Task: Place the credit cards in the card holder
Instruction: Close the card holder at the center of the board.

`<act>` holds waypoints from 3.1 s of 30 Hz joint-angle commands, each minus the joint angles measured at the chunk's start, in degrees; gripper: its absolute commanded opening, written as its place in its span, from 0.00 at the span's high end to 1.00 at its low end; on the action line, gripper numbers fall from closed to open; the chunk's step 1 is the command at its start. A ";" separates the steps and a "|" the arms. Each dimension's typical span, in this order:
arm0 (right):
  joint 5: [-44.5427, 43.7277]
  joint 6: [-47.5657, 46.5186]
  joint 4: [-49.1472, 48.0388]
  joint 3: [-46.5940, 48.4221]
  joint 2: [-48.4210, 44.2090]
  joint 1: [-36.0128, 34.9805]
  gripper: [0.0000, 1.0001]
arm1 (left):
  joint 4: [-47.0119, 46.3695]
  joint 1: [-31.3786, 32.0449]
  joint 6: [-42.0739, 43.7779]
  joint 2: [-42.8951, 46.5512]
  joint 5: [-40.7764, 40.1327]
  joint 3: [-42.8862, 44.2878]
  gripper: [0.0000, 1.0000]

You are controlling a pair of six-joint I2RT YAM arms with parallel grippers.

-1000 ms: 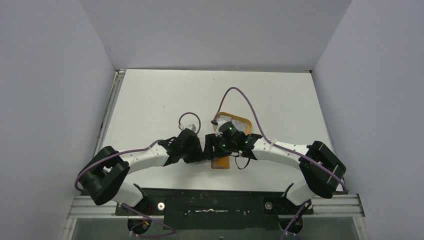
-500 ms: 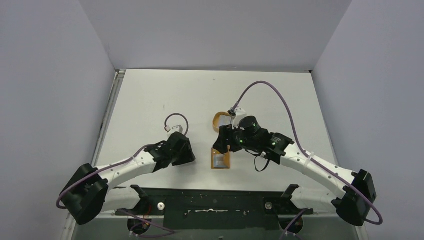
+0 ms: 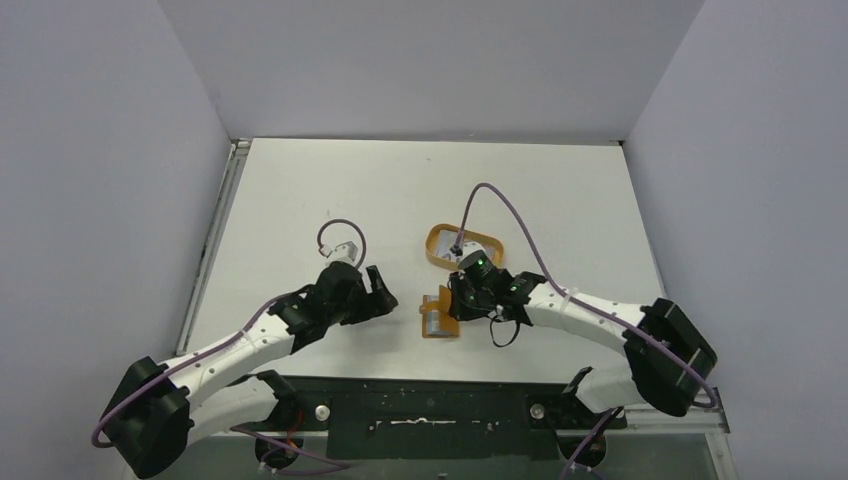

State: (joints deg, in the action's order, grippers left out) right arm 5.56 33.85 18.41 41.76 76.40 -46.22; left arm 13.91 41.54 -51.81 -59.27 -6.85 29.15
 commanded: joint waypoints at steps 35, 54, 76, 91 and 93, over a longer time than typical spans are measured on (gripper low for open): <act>0.63 1.34 -6.21 4.11 9.50 -3.88 0.83 | -0.81 4.60 7.51 -34.95 4.94 18.20 0.74; 11.47 16.66 -24.57 -12.40 0.18 6.29 0.46 | -0.58 4.03 3.93 -37.46 2.00 15.98 1.00; 14.96 31.43 -50.57 -21.01 11.15 6.94 0.65 | -2.56 3.64 -0.89 -38.60 1.67 12.75 1.00; 14.91 25.71 -45.93 -18.20 4.82 5.92 1.00 | -0.59 3.50 -2.32 -32.94 1.30 11.93 1.00; 11.49 19.03 -29.46 -13.76 -3.21 4.80 1.00 | 4.62 3.19 -2.25 -26.78 0.34 13.24 0.79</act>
State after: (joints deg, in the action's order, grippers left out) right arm 22.41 63.33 -27.99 21.65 86.00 -39.70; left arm 4.49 45.17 -55.33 -92.03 -0.01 43.68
